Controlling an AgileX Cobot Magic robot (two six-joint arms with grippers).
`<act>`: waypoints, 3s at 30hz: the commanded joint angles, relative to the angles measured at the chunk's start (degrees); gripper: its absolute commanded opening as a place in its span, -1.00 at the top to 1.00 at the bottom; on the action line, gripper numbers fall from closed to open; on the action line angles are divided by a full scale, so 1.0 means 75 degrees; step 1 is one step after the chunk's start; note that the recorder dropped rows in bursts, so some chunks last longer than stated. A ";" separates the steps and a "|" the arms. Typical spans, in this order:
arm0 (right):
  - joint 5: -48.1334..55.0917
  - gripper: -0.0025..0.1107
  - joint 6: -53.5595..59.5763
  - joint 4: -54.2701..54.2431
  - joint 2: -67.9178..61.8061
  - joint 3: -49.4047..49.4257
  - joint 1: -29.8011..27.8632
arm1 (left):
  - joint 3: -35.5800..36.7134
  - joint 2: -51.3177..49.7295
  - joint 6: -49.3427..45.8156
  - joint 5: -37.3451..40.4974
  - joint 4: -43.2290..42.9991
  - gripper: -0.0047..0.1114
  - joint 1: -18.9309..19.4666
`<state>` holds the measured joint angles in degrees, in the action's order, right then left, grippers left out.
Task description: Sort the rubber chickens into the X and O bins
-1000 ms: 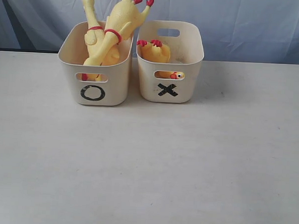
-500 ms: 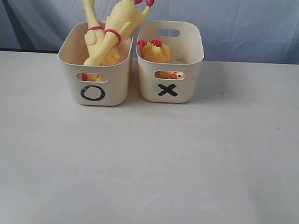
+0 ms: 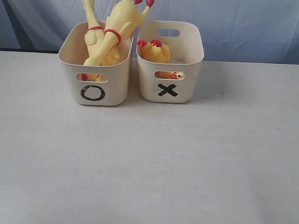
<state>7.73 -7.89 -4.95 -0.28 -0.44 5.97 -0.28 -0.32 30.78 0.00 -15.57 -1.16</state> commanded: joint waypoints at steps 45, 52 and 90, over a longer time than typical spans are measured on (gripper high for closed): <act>0.1299 0.96 0.0044 0.1186 0.0037 0.0059 0.0022 | 0.0037 0.0043 -0.2388 0.1805 0.0442 0.92 -0.0020; 0.1299 0.96 0.0044 0.1163 0.0037 0.0059 0.0022 | 0.0037 0.0043 -0.2388 0.1805 0.0442 0.92 -0.0020; 0.1299 0.96 0.0044 0.1016 0.0037 0.0059 0.0022 | 0.0037 0.0043 -0.2388 0.1805 0.0465 0.92 -0.0020</act>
<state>17.80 -7.89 2.65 -0.28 -0.28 5.97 -0.28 -0.32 13.05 13.57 -12.29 -1.16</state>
